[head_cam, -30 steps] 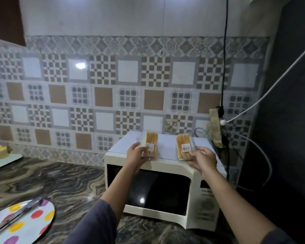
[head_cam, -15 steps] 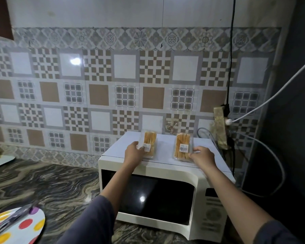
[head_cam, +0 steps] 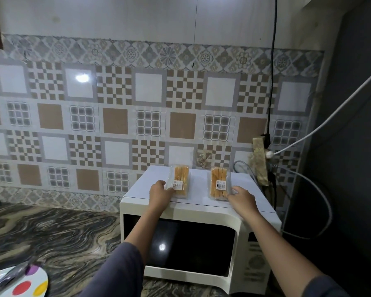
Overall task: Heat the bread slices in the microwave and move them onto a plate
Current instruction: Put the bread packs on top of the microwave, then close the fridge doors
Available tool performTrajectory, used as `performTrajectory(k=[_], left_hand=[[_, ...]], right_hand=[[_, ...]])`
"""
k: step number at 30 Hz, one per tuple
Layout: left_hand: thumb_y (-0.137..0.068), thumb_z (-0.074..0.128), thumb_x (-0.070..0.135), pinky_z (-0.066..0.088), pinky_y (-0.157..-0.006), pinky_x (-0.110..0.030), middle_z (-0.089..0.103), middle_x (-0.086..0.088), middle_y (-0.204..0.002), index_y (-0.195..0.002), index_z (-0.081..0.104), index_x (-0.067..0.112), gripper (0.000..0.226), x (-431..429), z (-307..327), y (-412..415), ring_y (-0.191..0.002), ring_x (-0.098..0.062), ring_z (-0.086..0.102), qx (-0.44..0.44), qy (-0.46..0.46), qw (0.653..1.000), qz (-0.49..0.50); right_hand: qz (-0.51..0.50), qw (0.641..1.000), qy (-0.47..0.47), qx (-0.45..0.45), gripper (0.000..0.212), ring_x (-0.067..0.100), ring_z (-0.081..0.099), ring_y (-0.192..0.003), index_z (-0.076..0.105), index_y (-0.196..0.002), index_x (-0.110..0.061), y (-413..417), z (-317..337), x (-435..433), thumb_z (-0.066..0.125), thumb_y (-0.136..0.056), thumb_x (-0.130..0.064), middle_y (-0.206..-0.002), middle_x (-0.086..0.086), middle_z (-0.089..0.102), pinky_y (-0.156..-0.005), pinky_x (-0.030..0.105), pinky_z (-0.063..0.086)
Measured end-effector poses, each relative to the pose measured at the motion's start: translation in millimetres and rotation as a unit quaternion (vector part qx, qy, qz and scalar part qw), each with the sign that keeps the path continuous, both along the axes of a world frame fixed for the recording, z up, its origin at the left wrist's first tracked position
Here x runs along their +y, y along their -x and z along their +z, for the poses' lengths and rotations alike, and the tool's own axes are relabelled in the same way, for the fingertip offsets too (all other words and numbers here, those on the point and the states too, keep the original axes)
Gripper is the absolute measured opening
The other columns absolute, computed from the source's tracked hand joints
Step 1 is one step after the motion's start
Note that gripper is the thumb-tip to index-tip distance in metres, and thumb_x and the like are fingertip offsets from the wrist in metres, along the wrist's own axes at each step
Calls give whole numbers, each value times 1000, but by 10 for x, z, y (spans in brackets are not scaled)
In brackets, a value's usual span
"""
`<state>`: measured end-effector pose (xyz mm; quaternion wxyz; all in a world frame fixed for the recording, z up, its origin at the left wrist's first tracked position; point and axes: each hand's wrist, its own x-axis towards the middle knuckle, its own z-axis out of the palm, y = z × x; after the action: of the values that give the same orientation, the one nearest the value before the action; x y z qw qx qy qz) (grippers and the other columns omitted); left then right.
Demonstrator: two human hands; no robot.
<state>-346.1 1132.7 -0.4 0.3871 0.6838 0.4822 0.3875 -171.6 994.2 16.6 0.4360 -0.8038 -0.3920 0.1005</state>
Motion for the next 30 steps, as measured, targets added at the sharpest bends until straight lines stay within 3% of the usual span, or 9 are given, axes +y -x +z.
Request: performTrajectory(k=[4,7,9,12,14,16,20,25,30], left_hand=[[-91,51,17,40,-92,-32,46,-16,-137,-133,43,2,45,-103,-17,146,-120,-29,49,10,-13,1000,-27],[-90,50,13,40,-90,-30,46,-16,-136,-131,46,3,42,-230,-48,327,-119,-29,49,-10,-26,999,-38],[-90,48,11,40,-94,-32,48,-16,-134,-129,49,2,39,-357,-90,492,-119,-28,49,-33,-31,998,-52],[-91,47,9,42,-79,-28,54,-14,-126,-128,51,4,38,-647,-174,773,-100,-21,54,-62,-25,993,-100],[-91,48,11,41,-76,-27,57,-13,-122,-127,52,6,37,-859,-239,922,-95,-18,54,-74,-30,989,-128],[-91,50,12,44,-84,-28,57,-12,-124,-124,53,8,33,-1088,-299,1026,-105,-21,55,-87,-30,983,-159],[-91,50,9,42,-93,-29,58,-12,-123,-123,55,6,32,-1693,-392,1071,-114,-23,54,-101,-2,969,-226],[-93,48,10,42,-84,-26,59,-9,-116,-118,57,9,27,-2758,-453,934,-109,-23,56,-115,8,928,-354],[-93,47,7,43,-91,-26,53,-4,-121,-119,56,12,27,-4098,-470,902,-111,-16,52,-143,16,860,-490]], right_hand=[[-14,1000,15,-15,36,29,50,-118,53,-125,-7,215,-17,-205,48,-93,-21,-128,13,56,-85,32,41],[-45,999,3,3,39,25,48,-123,54,-128,-5,428,-118,-419,50,-91,-16,-133,10,54,-97,29,39],[-66,998,-12,9,35,22,50,-122,59,-123,-6,623,-218,-626,52,-90,-15,-130,7,57,-93,24,37],[-111,993,-29,10,33,21,53,-116,62,-121,-10,990,-362,-1005,54,-90,-18,-127,4,60,-89,24,39],[-143,989,-46,19,31,17,57,-105,63,-118,-12,1246,-444,-1284,52,-90,-16,-122,3,61,-76,19,42],[-175,983,-57,9,27,13,58,-95,66,-113,-13,1480,-515,-1590,53,-90,-14,-117,3,64,-68,15,41],[-237,970,-56,3,23,17,59,-105,67,-109,-15,1850,-547,-2342,53,-91,-16,-114,3,65,-85,23,43],[-301,950,-85,-28,19,8,57,-93,67,-106,-16,2265,-426,-3460,54,-93,-16,-104,-2,66,-80,19,41],[-397,908,-103,-83,17,8,59,-95,69,-102,-13,2707,-373,-4696,57,-90,-11,-98,-4,65,-83,17,40]])
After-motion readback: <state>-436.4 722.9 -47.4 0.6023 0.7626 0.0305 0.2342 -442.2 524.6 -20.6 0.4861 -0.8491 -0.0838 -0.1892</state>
